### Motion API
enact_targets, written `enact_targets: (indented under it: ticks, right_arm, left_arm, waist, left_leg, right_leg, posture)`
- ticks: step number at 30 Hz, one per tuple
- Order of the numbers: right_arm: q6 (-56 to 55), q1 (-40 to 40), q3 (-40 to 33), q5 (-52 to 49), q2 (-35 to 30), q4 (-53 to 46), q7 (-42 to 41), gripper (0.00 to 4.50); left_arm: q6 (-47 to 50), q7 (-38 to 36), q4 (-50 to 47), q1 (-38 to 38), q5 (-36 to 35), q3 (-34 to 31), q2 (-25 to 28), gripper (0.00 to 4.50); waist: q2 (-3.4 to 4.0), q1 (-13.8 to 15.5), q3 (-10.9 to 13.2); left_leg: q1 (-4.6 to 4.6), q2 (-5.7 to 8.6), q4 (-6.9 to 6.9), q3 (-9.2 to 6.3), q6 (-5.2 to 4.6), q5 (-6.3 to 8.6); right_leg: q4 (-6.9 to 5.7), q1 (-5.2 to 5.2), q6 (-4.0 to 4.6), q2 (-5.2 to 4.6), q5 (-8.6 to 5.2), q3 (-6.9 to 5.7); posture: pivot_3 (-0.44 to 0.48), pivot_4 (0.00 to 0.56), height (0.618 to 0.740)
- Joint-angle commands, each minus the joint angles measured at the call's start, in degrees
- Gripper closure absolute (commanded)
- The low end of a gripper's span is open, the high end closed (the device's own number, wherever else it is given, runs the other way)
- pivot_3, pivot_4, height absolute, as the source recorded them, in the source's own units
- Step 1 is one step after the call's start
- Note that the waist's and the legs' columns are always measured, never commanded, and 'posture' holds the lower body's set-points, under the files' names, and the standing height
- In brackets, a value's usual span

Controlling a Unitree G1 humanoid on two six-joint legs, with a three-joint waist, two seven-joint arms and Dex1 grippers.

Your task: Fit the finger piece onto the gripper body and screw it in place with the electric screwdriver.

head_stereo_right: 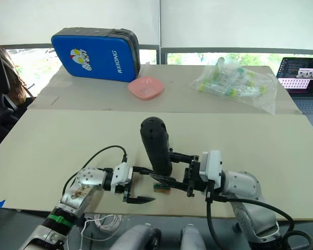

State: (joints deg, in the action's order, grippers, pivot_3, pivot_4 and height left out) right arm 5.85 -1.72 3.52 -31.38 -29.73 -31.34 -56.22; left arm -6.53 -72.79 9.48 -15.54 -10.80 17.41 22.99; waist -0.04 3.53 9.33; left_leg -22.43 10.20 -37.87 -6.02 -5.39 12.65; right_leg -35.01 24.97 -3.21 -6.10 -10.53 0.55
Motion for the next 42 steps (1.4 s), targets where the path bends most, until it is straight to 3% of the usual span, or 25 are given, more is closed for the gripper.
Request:
enact_targets:
  ticks: [1,42]
  right_arm:
    - [0.07,-0.51,-1.31,-2.97,-0.28,-3.77,0.45,2.55]
    - [-1.13,0.42,-0.7,-0.84,-1.25,-2.34,0.26,2.55]
  left_arm:
    - [0.27,-0.36,1.41,0.91,1.82,4.02,-1.32,0.0]
    - [2.45,0.81,-0.24,1.48,1.88,4.42,-0.57,0.0]
  waist:
    - [0.0,0.09,-0.01]
    - [0.0,0.16,-0.02]
  left_leg:
    - [0.0,0.0,0.0,0.01,0.0,0.0]
    - [0.01,0.0,0.0,0.03,-0.07,0.04]
  right_leg:
    - [0.01,0.0,-0.01,-0.01,0.0,0.01]
    - [0.03,-0.02,-0.08,-0.01,-0.04,0.04]
  posture:
    - [0.0,0.15,0.74]
    - [0.0,0.15,0.74]
